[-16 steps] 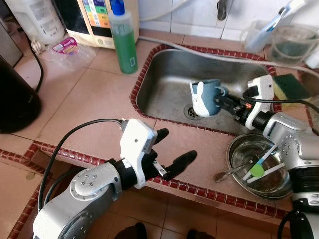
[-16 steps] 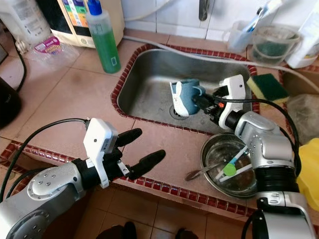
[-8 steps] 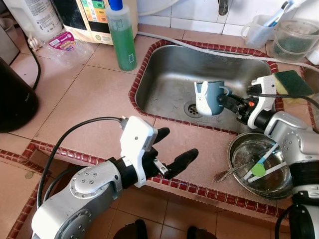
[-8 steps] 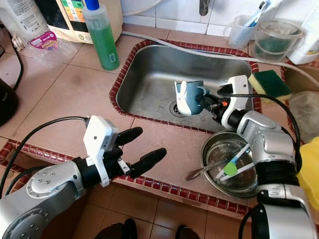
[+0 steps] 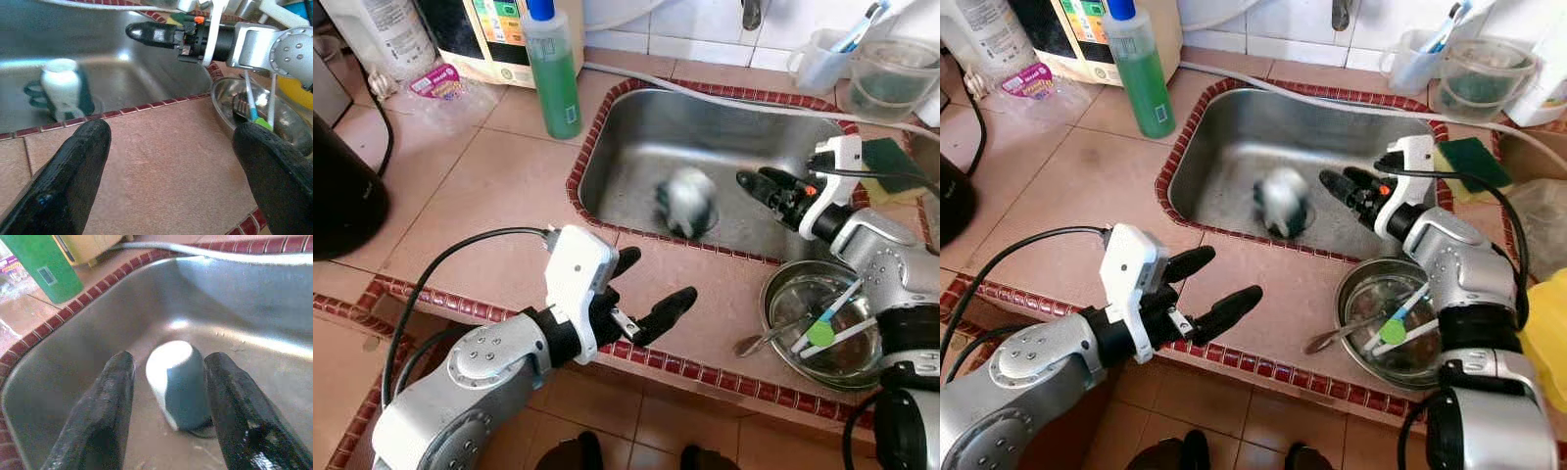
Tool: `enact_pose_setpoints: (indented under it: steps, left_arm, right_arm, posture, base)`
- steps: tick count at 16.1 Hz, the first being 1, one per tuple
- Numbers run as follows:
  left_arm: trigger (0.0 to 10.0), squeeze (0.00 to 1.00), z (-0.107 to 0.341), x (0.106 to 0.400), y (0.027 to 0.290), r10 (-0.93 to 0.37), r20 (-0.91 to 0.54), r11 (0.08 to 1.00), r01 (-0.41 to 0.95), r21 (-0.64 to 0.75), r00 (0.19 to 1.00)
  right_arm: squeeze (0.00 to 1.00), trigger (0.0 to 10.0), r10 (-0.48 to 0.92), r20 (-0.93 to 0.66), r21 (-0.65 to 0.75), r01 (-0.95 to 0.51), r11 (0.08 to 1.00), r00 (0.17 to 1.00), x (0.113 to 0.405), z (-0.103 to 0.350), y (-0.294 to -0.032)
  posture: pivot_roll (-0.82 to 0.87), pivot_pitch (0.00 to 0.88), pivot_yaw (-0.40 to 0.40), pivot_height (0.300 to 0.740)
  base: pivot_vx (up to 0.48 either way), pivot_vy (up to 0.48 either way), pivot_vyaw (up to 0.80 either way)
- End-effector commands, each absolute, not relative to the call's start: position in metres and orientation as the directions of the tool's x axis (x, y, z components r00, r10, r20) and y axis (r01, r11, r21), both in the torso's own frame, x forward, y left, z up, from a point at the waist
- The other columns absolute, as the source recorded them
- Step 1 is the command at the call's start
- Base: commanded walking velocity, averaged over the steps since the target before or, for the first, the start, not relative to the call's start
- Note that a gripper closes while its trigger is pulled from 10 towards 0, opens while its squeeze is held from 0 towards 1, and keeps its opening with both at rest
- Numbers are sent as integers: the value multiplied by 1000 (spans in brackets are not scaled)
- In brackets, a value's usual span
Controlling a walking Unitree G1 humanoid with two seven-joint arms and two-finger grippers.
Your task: Kitchen organization
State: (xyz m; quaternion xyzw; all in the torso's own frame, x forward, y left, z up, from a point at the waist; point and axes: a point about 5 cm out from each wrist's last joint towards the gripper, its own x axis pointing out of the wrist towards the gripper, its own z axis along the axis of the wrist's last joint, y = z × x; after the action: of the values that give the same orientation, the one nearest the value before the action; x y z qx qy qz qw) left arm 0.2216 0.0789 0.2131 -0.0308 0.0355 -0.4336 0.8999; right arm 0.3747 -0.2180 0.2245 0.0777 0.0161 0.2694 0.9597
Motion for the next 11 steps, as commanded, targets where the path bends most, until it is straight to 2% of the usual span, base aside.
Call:
enact_pose_setpoints:
  steps: [1, 4, 5, 8, 11]
  left_arm:
    - [10000, 0, 215, 221, 81, -775, -30, 632, 772, -69, 631]
    - [10000, 0, 215, 227, 86, -750, -22, 661, 748, -60, 661]
    - [10000, 0, 217, 237, 93, -702, -1, 711, 701, -52, 712]
    - [10000, 0, 221, 259, 113, -595, 42, 803, 596, -17, 803]
    - [10000, 0, 226, 278, 125, -500, 82, 866, 499, 39, 862]
  right_arm:
    - [1000, 10000, 508, 62, 171, -511, 843, 859, 376, 231, -220]
    - [1000, 10000, 482, 152, 169, -504, 847, 863, 376, 240, -219]
    - [1000, 10000, 457, 241, 152, -498, 854, 856, 373, 247, -217]
    - [1000, 10000, 373, 365, 151, -449, 880, 853, 366, 257, -211]
    - [1000, 10000, 316, 435, 155, -416, 896, 843, 357, 258, -202]
  posture:
    - [-38, 262, 40, 740]
    - [-34, 248, 33, 740]
    - [-30, 234, 29, 740]
    - [-32, 206, 31, 740]
    - [-40, 174, 35, 740]
  base:
    - [0, 0, 0]
    - [0, 0, 0]
    - [0, 0, 0]
    - [0, 0, 0]
    - [0, 0, 0]
